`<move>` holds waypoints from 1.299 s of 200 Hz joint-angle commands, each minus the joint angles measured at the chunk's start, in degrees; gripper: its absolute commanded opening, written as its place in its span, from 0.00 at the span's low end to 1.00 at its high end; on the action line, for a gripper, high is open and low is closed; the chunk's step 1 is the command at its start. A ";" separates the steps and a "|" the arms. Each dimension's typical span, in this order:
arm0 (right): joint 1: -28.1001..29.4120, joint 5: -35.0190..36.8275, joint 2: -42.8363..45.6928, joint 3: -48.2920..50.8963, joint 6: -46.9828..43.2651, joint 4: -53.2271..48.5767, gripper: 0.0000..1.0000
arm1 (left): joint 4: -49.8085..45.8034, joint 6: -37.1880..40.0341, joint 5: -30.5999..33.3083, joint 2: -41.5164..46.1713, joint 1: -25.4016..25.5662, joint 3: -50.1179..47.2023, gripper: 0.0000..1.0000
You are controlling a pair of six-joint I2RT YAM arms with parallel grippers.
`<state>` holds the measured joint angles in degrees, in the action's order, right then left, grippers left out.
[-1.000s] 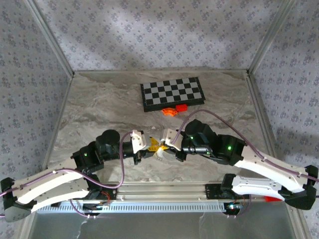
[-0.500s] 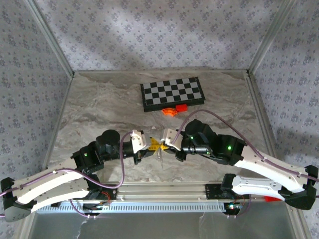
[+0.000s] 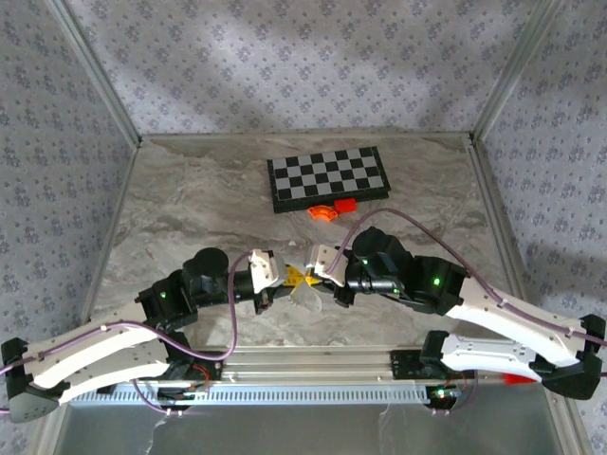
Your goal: Put the keys on the keyring
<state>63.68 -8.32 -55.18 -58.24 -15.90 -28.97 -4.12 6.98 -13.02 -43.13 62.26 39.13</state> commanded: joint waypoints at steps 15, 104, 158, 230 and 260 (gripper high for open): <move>0.48 -2.36 0.82 -0.58 0.60 2.57 0.00 | 1.82 -0.14 -0.12 1.76 -0.08 -0.71 0.00; 0.52 -2.32 3.60 1.28 1.22 5.07 0.15 | 10.78 -2.39 -4.12 5.17 -0.03 -3.37 0.00; 0.62 -2.76 3.57 1.77 1.57 5.05 0.19 | 11.33 -2.59 -4.91 5.43 -0.03 -3.41 0.00; 0.48 -1.88 3.95 3.16 1.58 5.22 0.09 | 11.72 -2.84 -5.18 6.74 -0.03 -3.62 0.00; 0.23 -1.95 4.09 3.92 1.68 5.68 0.08 | 11.59 -2.90 -4.88 7.60 -0.04 -3.88 0.00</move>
<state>64.07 -10.92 -51.68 -55.51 -14.52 -22.83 3.18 4.86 -16.05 -37.50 62.26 34.85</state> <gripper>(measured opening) 0.088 0.043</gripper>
